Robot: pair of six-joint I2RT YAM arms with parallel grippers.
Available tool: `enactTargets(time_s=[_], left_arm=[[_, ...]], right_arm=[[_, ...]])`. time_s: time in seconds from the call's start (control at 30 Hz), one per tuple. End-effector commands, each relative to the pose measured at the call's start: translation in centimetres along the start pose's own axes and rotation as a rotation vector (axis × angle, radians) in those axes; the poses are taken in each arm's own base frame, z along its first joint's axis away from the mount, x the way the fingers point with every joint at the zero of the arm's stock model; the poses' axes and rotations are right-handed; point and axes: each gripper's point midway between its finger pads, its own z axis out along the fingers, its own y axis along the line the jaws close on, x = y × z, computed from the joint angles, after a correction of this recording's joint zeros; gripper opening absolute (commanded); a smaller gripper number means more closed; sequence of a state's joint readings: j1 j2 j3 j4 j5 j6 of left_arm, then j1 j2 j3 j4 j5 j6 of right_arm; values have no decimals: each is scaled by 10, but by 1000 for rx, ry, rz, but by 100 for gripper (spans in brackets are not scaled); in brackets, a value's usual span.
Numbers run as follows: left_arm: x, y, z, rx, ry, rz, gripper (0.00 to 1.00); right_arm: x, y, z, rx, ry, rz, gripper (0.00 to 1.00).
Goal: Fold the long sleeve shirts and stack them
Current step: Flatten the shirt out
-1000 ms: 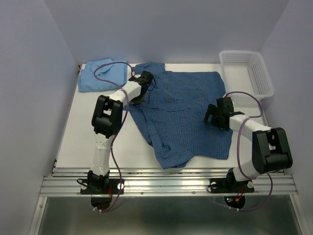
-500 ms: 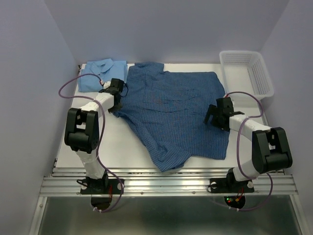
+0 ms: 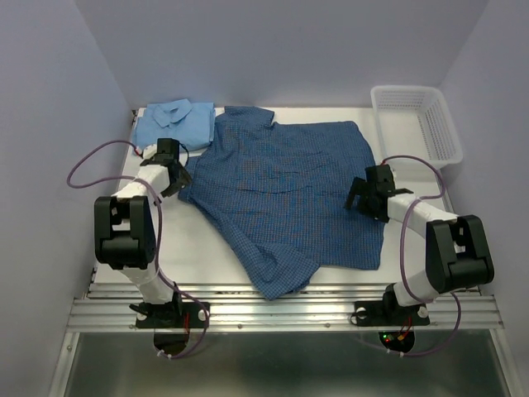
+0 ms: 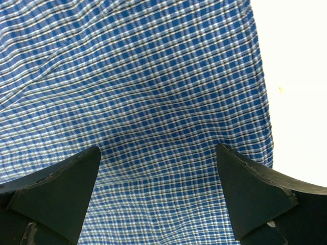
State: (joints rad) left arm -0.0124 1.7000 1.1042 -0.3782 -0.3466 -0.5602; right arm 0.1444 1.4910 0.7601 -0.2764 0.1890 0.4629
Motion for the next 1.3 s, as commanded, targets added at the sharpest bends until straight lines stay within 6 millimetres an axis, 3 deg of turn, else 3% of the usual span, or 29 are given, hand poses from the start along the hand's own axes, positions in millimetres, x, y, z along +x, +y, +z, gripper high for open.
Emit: enactTargets(time_s=[0.0,0.1,0.23,0.27,0.3,0.33,0.37,0.4,0.43,0.5,0.53,0.6,0.63,0.67,0.7,0.73,0.9,0.93,1.0,1.1,1.13,1.17,1.23,1.27], left_arm=[[-23,-15,-42,104,-58,-77,99],[-32,-27,-66,171,-100,-77,99],[-34,-89,-113,403,-156,21,99],[-29,-114,-131,472,-163,63,99],[-28,-127,-136,496,-167,88,99],[-17,-140,-128,499,-139,133,99],[-17,-158,-138,534,-143,158,99],[-13,-167,-136,540,-129,179,99],[-2,-178,-124,542,-95,220,99],[0,-196,-122,570,-87,244,99],[9,-208,-110,586,-56,270,99],[9,-221,-102,595,-51,285,99],[14,-230,-90,590,-37,303,99],[23,-229,-78,563,-15,319,99],[17,-237,-80,568,-20,317,99],[27,-238,-64,538,13,341,99],[26,-254,-43,515,15,384,99],[36,-252,-29,486,45,415,99],[39,-260,-17,473,69,433,99],[35,-279,-16,512,72,455,99],[43,-277,-3,488,95,471,99],[34,-285,-4,502,76,473,99],[40,-284,12,472,108,492,99],[28,-293,7,493,86,479,99]], right_arm=[[-20,16,-16,-90,-74,-4,100],[-37,27,-33,-139,-144,-6,100],[-57,44,-51,-216,-213,-3,100],[-59,49,-52,-238,-212,-3,100],[-58,55,-49,-249,-203,-11,100],[-62,64,-51,-272,-205,-23,100],[-63,66,-48,-270,-203,-27,100],[-59,72,-38,-267,-182,-43,100],[-68,76,-37,-266,-193,-44,100],[-77,80,-28,-249,-197,-46,100],[-77,81,-16,-228,-188,-48,100],[-96,86,-10,-205,-219,-40,100],[-93,85,5,-178,-193,-50,100],[-94,88,10,-172,-182,-52,100],[-105,92,12,-164,-192,-36,100],[-103,91,17,-149,-173,-36,100],[-99,83,50,-57,-149,-45,100],[-102,84,51,-44,-147,-44,100],[-100,81,62,-13,-135,-43,100],[-104,81,69,7,-137,-44,100],[-99,79,77,21,-118,-53,100],[-107,81,77,27,-132,-55,100],[-107,79,86,58,-121,-69,100],[-111,79,88,66,-130,-73,100]])
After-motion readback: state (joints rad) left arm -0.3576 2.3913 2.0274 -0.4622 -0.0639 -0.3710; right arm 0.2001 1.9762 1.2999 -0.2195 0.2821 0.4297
